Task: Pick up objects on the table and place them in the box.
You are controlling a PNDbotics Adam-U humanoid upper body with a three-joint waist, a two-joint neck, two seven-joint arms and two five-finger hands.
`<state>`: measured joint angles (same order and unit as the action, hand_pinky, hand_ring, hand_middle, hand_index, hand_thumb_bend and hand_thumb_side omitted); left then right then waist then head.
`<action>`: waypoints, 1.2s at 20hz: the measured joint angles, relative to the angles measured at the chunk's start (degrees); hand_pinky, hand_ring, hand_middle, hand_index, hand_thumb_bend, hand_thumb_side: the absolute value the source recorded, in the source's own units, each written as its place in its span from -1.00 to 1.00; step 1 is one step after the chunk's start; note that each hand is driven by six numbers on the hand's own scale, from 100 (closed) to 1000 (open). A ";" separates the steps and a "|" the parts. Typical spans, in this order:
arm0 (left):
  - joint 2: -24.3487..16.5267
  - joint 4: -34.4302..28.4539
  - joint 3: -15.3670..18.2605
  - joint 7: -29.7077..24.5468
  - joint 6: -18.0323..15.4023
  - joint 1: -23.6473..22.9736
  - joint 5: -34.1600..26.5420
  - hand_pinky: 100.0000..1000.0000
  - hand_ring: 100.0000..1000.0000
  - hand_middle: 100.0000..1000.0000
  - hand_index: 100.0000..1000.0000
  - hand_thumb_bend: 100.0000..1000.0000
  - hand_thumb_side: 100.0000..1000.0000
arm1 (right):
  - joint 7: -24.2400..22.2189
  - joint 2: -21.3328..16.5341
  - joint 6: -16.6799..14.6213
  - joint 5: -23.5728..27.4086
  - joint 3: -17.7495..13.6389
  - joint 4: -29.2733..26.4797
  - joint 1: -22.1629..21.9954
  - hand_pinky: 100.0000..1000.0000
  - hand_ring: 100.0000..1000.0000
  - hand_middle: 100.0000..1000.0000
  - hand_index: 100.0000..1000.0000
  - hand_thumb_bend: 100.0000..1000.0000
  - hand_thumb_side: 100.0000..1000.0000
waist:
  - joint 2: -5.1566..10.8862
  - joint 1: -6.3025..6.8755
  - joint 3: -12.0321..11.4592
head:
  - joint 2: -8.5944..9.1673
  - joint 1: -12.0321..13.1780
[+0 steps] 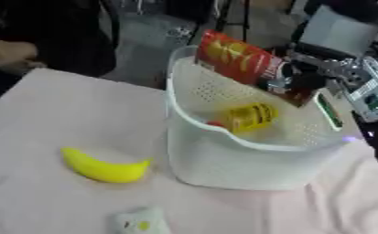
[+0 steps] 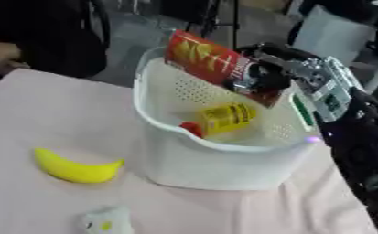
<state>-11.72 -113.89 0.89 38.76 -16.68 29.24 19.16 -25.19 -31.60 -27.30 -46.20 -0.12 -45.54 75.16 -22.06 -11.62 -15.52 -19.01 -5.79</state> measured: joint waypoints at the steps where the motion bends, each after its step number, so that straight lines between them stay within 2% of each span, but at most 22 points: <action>1: 0.00 0.00 0.00 0.00 0.00 0.00 -0.03 0.52 0.62 0.75 0.89 -1.00 1.00 | 0.64 0.03 -0.51 -0.77 0.17 0.47 0.06 0.96 0.96 0.49 0.69 -0.77 0.40 | -0.12 -0.07 0.01 | 0.07 -0.15; 2: 0.00 0.00 -0.02 0.00 0.00 0.00 -0.06 0.52 0.62 0.75 0.89 -1.00 1.00 | 1.11 0.10 -1.01 -1.62 0.40 0.92 0.19 0.97 0.98 0.55 0.79 -0.65 0.35 | -0.23 -0.09 0.07 | 0.18 -0.27; 3: 0.00 0.00 -0.04 0.00 0.00 0.00 -0.14 0.52 0.62 0.75 0.89 -1.00 1.00 | 1.42 0.15 -1.47 -2.43 0.58 1.33 0.32 0.97 0.98 0.55 0.79 -0.65 0.35 | -0.27 -0.10 0.16 | 0.27 -0.32; 4: -0.01 0.00 -0.08 0.00 0.00 0.00 -0.21 0.52 0.62 0.75 0.89 -1.00 1.00 | 1.61 0.16 -1.89 -3.18 0.70 1.65 0.47 1.00 1.00 0.70 0.99 -0.47 0.28 | -0.27 -0.10 0.27 | 0.41 -0.34; 5: -0.01 0.00 -0.13 0.00 0.00 0.00 -0.26 0.52 0.62 0.75 0.89 -1.00 1.00 | 1.74 0.16 -2.22 -3.92 0.78 1.86 0.59 1.00 1.00 0.70 0.99 -0.47 0.28 | -0.27 -0.10 0.35 | 0.43 -0.34; 6: -0.01 0.00 -0.16 0.00 0.00 0.00 -0.32 0.52 0.62 0.75 0.89 -1.00 1.00 | 1.77 0.16 -2.46 -4.74 0.85 2.00 0.70 1.00 1.00 0.78 1.00 -0.35 0.22 | -0.27 -0.10 0.37 | 0.43 -0.34; 10: -0.18 0.00 -0.26 -0.01 -0.01 -0.05 -0.43 0.52 0.62 0.75 0.89 -1.00 1.00 | 1.31 0.16 -3.14 -7.69 0.85 2.12 1.56 1.00 1.00 0.91 1.00 -0.26 0.23 | -0.27 -0.10 0.96 | 0.43 -0.32; 12: -0.22 0.00 -0.27 -0.01 -0.03 -0.06 -0.43 0.53 0.62 0.75 0.89 -1.00 1.00 | 1.05 0.16 -3.47 -9.33 0.80 2.24 1.75 1.00 1.00 0.93 1.00 -0.25 0.24 | -0.27 -0.10 1.05 | 0.43 -0.32; 13: -0.22 0.00 -0.27 -0.02 -0.04 -0.06 -0.43 0.53 0.62 0.75 0.89 -1.00 1.00 | 1.05 0.17 -3.70 -10.10 0.70 2.31 1.79 1.00 1.00 1.00 1.00 -0.21 0.28 | -0.27 -0.10 1.05 | 0.43 -0.32; 17: -0.23 0.00 -0.27 -0.01 -0.08 -0.08 -0.43 0.53 0.62 0.75 0.89 -1.00 1.00 | 1.80 0.22 -4.88 -12.75 -0.07 2.69 1.97 1.00 1.00 1.00 1.00 -0.20 0.30 | -0.27 -0.10 1.08 | 0.45 -0.33; 22: -0.23 0.00 -0.27 0.00 -0.09 -0.11 -0.43 0.53 0.62 0.75 0.89 -1.00 1.00 | 4.05 0.40 -5.44 -13.28 -0.93 2.98 1.97 1.00 1.00 0.97 1.00 -0.26 0.31 | -0.25 -0.09 1.45 | 0.45 -0.30; 23: -0.23 0.00 -0.27 0.00 -0.09 -0.13 -0.43 0.52 0.62 0.75 0.89 -1.00 1.00 | 4.49 0.42 -5.49 -13.26 -0.98 2.98 1.97 1.00 1.00 0.91 1.00 -0.37 0.32 | -0.22 -0.09 1.51 | 0.45 -0.27; 24: -0.23 0.00 -0.26 0.00 -0.09 -0.21 -0.42 0.52 0.62 0.75 0.89 -1.00 1.00 | 4.97 0.52 -5.62 -13.13 -1.16 2.93 1.97 1.00 1.00 0.91 1.00 -0.37 0.32 | -0.18 -0.06 1.76 | 0.45 -0.22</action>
<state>-11.95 -113.89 0.63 38.76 -16.78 29.03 18.73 -20.22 -31.09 -32.92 -59.33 -1.28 -42.61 77.13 -22.24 -11.68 -13.76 -18.56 -6.01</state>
